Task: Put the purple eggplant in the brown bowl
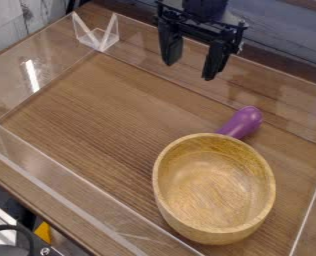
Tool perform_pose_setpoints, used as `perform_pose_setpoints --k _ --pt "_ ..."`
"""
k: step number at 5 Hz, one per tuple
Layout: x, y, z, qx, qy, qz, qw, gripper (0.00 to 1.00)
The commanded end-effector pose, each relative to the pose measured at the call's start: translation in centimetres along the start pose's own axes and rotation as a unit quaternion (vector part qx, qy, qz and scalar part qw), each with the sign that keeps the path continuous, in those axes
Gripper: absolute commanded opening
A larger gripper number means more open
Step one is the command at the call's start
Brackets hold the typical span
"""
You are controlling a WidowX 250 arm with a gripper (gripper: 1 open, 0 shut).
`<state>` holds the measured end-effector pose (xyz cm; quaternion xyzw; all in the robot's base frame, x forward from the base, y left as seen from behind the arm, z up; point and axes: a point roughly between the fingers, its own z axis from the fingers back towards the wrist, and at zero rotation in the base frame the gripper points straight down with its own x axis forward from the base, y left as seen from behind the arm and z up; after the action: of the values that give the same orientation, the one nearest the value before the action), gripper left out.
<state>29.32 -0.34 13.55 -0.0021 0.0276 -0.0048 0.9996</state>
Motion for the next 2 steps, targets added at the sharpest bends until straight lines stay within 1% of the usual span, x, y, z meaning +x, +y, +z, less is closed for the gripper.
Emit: perform_pose_setpoints --k 1,2 --pt "0.3 -1.0 -1.6 -0.001 0.006 0.001 1.0000 1.00" --pt "2.0 -3.5 -4.2 -0.004 0.003 0.000 1.0000 1.00"
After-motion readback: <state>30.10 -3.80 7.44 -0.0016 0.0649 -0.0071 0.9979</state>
